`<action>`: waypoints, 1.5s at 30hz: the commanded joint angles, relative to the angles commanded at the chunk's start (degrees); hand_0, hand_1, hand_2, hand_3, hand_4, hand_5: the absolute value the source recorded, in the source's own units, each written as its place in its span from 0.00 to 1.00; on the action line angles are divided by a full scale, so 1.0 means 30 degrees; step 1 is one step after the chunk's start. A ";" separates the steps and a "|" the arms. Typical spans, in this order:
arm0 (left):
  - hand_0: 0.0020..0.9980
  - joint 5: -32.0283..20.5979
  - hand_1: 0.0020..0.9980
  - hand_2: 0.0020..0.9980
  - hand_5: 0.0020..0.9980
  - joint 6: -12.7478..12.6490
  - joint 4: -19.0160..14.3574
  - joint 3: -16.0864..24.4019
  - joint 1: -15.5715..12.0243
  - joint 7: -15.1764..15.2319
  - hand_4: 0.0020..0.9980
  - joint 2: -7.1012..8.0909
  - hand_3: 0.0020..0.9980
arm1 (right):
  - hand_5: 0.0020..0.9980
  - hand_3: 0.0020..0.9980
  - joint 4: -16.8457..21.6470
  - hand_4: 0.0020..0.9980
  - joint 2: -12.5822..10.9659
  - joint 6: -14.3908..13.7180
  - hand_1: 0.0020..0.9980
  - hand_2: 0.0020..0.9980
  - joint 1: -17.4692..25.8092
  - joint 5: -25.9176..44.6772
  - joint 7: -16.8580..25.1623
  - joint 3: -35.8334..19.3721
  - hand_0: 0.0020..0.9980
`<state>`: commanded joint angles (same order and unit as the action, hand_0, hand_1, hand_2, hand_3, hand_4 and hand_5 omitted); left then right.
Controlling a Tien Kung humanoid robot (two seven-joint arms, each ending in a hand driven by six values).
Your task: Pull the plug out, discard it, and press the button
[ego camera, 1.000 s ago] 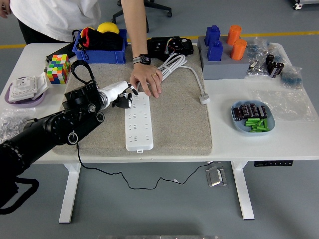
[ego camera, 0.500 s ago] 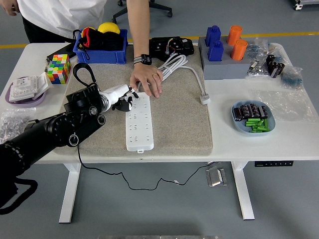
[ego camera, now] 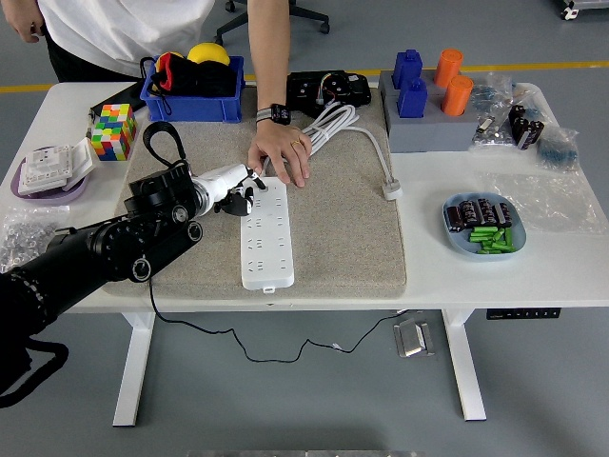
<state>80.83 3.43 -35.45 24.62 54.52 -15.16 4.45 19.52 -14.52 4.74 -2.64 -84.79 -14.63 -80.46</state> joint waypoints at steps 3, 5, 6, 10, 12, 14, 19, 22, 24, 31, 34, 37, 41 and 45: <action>0.07 0.0656 0.01 0.12 0.00 -0.0083 -0.0379 0.1003 -0.0141 0.0129 0.00 0.0138 0.73 | 0.66 0.71 0.0005 0.89 0.0021 0.0014 0.73 0.72 0.0009 -0.0010 -0.0004 -0.0026 0.77; 0.07 0.1206 0.01 0.12 0.00 -0.0163 -0.0801 0.1858 -0.0301 0.0199 0.00 0.0269 0.73 | 0.66 0.71 0.0001 0.89 0.0033 -0.0005 0.73 0.72 0.0035 -0.0024 0.0001 -0.0085 0.77; 0.07 0.1603 0.01 0.12 0.00 -0.0229 -0.1130 0.2433 -0.0403 0.0257 0.00 0.0352 0.73 | 0.66 0.71 -0.0012 0.89 0.0039 0.0007 0.73 0.72 0.0049 -0.0040 -0.0006 -0.0101 0.77; 0.07 0.3626 0.02 0.12 0.00 -0.0949 -0.2441 0.4196 -0.0913 0.1048 0.01 0.0711 0.72 | 0.66 0.71 -0.0021 0.89 0.0064 0.0005 0.73 0.72 0.0072 -0.0083 -0.0008 -0.0183 0.77; 0.07 0.5065 0.02 0.12 0.00 -0.1458 -0.3036 0.5058 -0.1233 0.1637 0.01 0.0861 0.72 | 0.66 0.71 -0.0013 0.89 0.0077 0.0004 0.73 0.72 0.0063 -0.0090 -0.0004 -0.0212 0.77; 0.07 0.6395 0.02 0.12 0.00 -0.1797 -0.3898 0.6331 -0.1842 0.2048 0.01 0.1115 0.72 | 0.66 0.71 0.0006 0.89 0.0105 0.0005 0.73 0.72 0.0056 -0.0099 -0.0002 -0.0259 0.77; 0.27 0.8060 0.22 0.33 0.00 -0.1620 -0.5503 0.9566 -0.3324 0.2000 0.52 0.1672 0.74 | 0.66 0.71 0.0018 0.89 0.0128 -0.0003 0.73 0.72 0.0065 -0.0144 -0.0001 -0.0339 0.77; 0.79 0.8977 0.80 0.75 0.12 -0.1686 -0.6318 1.1652 -0.4431 0.2124 0.76 0.2073 0.87 | 0.66 0.71 0.0003 0.89 0.0143 -0.0005 0.73 0.72 0.0087 -0.0182 -0.0006 -0.0380 0.77; 0.79 0.9308 0.80 0.75 0.12 -0.1844 -0.6726 1.3013 -0.5114 0.2255 0.76 0.2300 0.87 | 0.66 0.71 0.0005 0.89 0.0157 -0.0009 0.73 0.72 0.0099 -0.0195 -0.0006 -0.0408 0.77; 0.93 0.9783 0.97 0.93 0.37 -0.1969 -0.7489 1.7044 -0.7526 0.2297 0.84 0.2791 0.91 | 0.66 0.71 0.0018 0.89 0.0224 -0.0011 0.73 0.72 0.0100 -0.0279 -0.0007 -0.0593 0.77; 0.93 0.9756 0.97 0.93 0.37 -0.1706 -0.7879 1.8531 -0.8798 0.2159 0.84 0.2616 0.91 | 0.66 0.71 0.0058 0.89 0.0204 -0.0017 0.73 0.72 0.0068 -0.0282 0.0001 -0.0629 0.77; 1.00 0.9893 1.00 1.00 0.66 -0.2027 -0.8339 1.9756 -0.9839 0.2631 0.90 0.2476 1.00 | 0.66 0.71 0.0066 0.89 0.0197 -0.0023 0.73 0.72 0.0043 -0.0305 0.0002 -0.0648 0.77; 1.00 0.9870 1.00 1.00 0.69 -0.2451 -0.8825 2.0774 -1.0901 0.3213 0.89 0.2570 1.00 | 0.66 0.71 0.0064 0.89 0.0239 -0.0028 0.73 0.72 0.0025 -0.0325 0.0004 -0.0717 0.77; 1.00 0.9708 1.00 1.00 0.69 -0.2490 -0.9169 2.1472 -1.1634 0.3283 0.89 0.2794 1.00 | 0.66 0.71 0.0072 0.89 0.0270 -0.0034 0.73 0.72 0.0003 -0.0330 0.0006 -0.0740 0.77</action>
<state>109.96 -4.04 -62.95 89.04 19.62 -5.31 12.83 19.73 -13.71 4.64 -2.63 -85.78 -14.61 -82.68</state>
